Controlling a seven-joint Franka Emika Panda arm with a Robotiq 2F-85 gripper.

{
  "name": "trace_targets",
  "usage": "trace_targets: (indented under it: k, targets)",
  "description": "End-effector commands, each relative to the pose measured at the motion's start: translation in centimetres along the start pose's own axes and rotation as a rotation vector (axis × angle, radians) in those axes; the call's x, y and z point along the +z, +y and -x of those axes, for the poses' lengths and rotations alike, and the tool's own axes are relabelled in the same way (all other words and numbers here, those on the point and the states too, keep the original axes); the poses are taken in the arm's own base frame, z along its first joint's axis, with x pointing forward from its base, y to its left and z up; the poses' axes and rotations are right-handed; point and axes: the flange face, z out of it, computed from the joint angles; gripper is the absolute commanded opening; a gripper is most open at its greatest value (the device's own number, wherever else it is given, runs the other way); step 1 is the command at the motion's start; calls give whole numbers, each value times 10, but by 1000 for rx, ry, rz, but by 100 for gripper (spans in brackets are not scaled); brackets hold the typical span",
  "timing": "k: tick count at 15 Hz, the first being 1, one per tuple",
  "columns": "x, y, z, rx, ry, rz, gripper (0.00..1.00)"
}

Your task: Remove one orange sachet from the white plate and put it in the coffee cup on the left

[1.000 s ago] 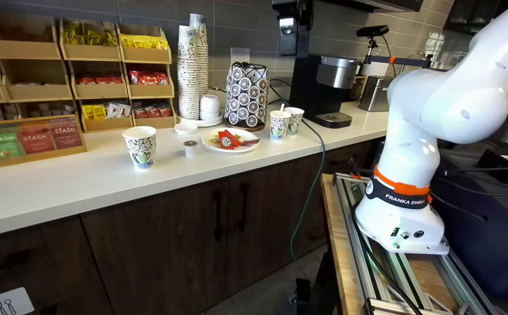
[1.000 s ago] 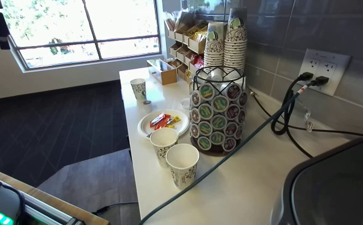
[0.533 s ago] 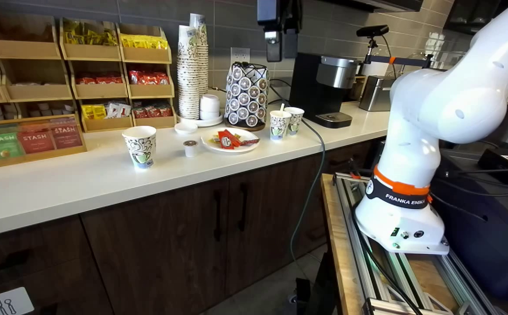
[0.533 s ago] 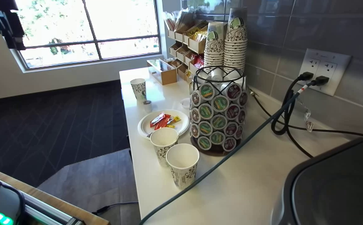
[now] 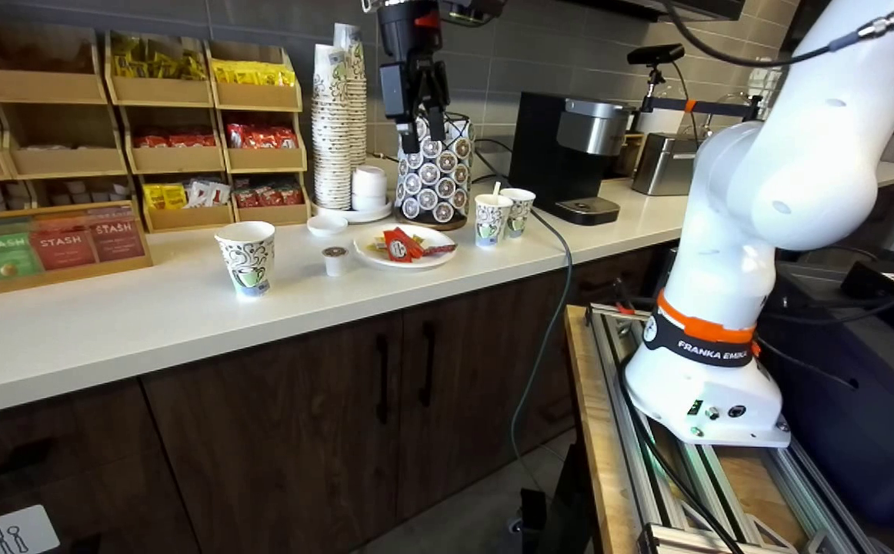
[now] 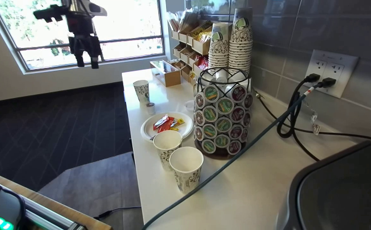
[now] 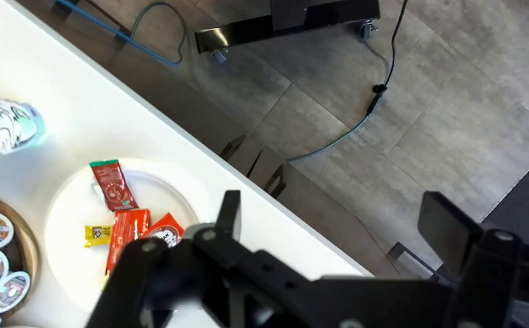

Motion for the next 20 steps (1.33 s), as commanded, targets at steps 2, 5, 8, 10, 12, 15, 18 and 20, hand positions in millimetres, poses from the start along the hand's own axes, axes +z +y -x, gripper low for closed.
trace_targets:
  k: [2,5,8,10,12,15,18,20]
  targets:
    - [49,49,-72,-178,19,-31,100]
    - [93,76,-101,-248,33,-45,100]
    - [146,93,-117,-271,15,-87,100]
    - [136,89,-109,-255,14,-78,100]
    - [161,94,-117,-257,-4,-109,100]
    - [164,95,-122,-256,-5,-113,100]
    - [162,95,-123,-256,1,-113,100]
    - [162,95,-123,-256,1,-113,100]
